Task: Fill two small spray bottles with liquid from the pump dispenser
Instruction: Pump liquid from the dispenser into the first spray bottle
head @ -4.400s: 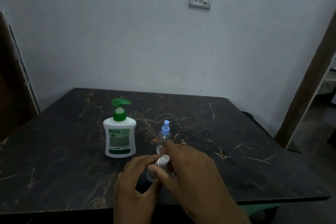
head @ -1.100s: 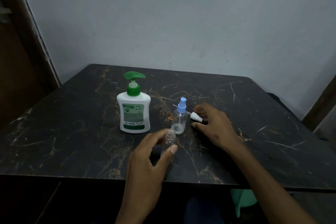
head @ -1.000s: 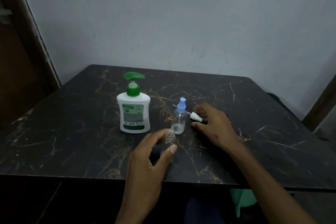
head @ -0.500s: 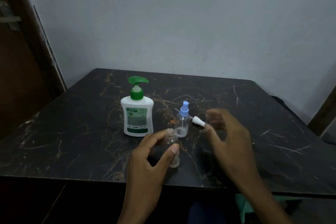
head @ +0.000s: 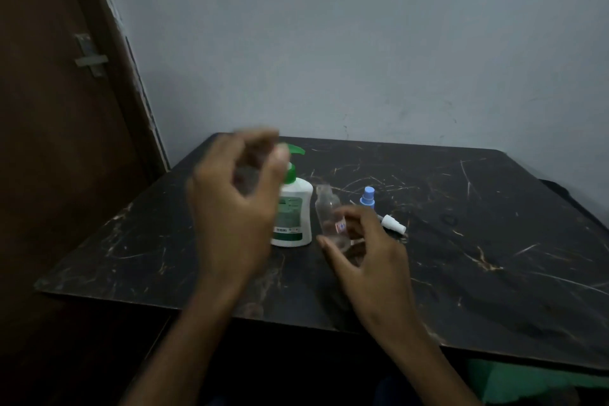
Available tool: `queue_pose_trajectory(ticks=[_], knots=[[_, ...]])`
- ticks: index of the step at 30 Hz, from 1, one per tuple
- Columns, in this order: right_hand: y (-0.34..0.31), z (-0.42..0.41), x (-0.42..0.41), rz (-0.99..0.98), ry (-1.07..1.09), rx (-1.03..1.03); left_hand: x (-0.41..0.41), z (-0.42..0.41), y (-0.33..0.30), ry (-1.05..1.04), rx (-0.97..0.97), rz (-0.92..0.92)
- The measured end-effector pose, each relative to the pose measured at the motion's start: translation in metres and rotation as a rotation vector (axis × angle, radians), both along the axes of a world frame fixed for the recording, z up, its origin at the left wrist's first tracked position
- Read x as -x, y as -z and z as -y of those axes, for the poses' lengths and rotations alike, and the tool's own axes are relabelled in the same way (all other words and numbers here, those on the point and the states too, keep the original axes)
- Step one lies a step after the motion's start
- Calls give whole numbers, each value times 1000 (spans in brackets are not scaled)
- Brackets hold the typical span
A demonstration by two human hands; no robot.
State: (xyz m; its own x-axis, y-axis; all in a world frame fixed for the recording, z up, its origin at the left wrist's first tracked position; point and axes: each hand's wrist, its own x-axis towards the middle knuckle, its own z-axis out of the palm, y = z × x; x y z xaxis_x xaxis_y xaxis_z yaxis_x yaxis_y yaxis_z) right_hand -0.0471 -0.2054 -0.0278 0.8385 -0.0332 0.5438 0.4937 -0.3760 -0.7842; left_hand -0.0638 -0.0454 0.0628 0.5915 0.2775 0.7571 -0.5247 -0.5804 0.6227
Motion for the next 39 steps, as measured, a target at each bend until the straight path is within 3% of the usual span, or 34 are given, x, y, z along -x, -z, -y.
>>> queue_pose_trajectory(ticks=[2, 5, 8, 13, 21, 25, 32, 39], knots=[[-9, -4, -9, 61, 15, 9, -39, -17, -41, -76, -70, 45], [-18, -8, -18, 124, 43, 20, -110, -31, -76, -84, -219, -170], [-21, -11, -24, 129, 45, 32, -152, -25, -72, -113, -384, -454], [-21, -11, -31, 146, 61, 54, -166, -14, -59, -182, -498, -626], [-20, -14, -37, 161, 38, 63, -167, -11, -41, -63, -474, -681], [-12, -15, -35, 146, 25, 11, -167, -8, -48, -99, -581, -614], [4, -16, -28, 168, 3, -139, -162, -11, -46, -91, -599, -531], [8, -19, -27, 153, 22, -45, -164, -12, -42, -50, -565, -568]])
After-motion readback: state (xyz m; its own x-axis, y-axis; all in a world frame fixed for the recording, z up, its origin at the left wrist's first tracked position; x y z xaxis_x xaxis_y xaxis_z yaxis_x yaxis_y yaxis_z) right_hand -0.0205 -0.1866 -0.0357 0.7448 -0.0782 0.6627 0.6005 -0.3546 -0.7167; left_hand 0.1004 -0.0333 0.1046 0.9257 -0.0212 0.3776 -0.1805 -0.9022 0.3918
